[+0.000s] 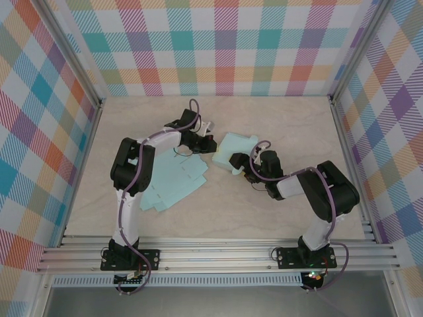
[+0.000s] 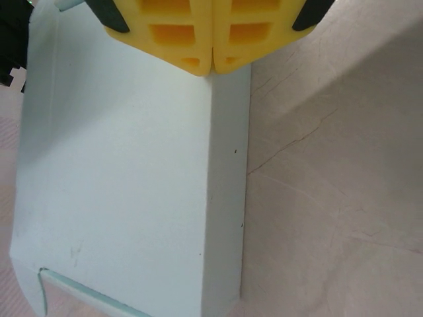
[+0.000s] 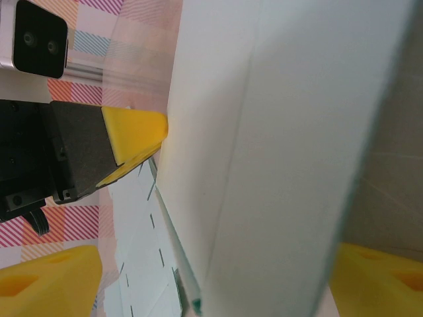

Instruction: Fold the paper box

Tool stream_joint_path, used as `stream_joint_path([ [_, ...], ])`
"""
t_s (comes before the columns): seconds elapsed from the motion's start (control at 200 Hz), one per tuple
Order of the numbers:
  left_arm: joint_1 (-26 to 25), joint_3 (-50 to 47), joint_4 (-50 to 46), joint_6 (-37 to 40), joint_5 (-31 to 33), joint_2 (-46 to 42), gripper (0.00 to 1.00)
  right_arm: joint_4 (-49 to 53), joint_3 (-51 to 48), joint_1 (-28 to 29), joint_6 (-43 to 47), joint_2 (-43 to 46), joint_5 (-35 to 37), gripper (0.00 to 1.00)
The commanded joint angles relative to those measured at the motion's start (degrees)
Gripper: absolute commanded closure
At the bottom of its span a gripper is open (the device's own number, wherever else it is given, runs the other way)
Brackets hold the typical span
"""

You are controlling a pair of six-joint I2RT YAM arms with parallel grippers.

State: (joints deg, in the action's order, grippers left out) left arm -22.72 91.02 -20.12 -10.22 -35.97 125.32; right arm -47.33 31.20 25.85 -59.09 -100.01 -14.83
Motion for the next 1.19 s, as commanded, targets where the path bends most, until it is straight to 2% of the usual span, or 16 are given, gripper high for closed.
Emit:
stream_joint_path([
  [0.0,1.5,-0.4,-6.8,1.9,4.0,4.2,1.0,3.6,1.1,-0.5,2.9,-4.3,2.0,0.12],
  [0.155,1.5,0.5,-7.7,2.5,4.1,4.8,1.0,2.4,3.1,-0.8,3.5,-5.3,0.5,0.13],
  [0.26,1.5,1.0,-8.1,2.7,4.2,5.1,1.0,0.6,4.7,-0.9,3.8,-6.4,-1.3,0.18],
  [0.425,1.5,1.6,-8.3,2.7,3.9,5.5,1.0,-1.2,6.2,-0.9,4.2,-7.1,-3.0,0.33],
  [0.55,1.5,2.0,-8.0,2.4,3.7,5.0,0.95,-1.1,6.1,-0.9,3.6,-6.4,-3.0,0.42],
  [0.655,1.5,2.2,-7.3,1.6,3.1,3.9,0.84,1.3,5.6,-0.9,2.5,-4.8,-2.2,0.53],
  [0.74,1.5,2.3,-6.5,1.2,2.0,2.4,0.73,4.0,5.1,-0.9,1.6,-2.7,-1.7,0.54],
  [0.825,1.4,0.3,-3.0,-0.2,1.8,-0.6,0.67,7.5,4.2,-0.8,0.7,0.6,0.0,0.57],
  [1.0,-0.2,-11.3,12.7,-0.3,7.5,-13.4,0.3,22.7,3.9,-0.9,0.6,10.0,4.4,0.56],
  [1.085,-2.6,-19.5,22.0,3.2,13.0,-20.2,0.27,30.7,4.2,-0.8,0.8,15.1,6.7,0.56],
  [1.19,-7.3,-30.6,33.6,11.0,18.2,-27.4,0.25,39.5,4.6,-0.9,1.2,21.0,8.9,0.56],
])
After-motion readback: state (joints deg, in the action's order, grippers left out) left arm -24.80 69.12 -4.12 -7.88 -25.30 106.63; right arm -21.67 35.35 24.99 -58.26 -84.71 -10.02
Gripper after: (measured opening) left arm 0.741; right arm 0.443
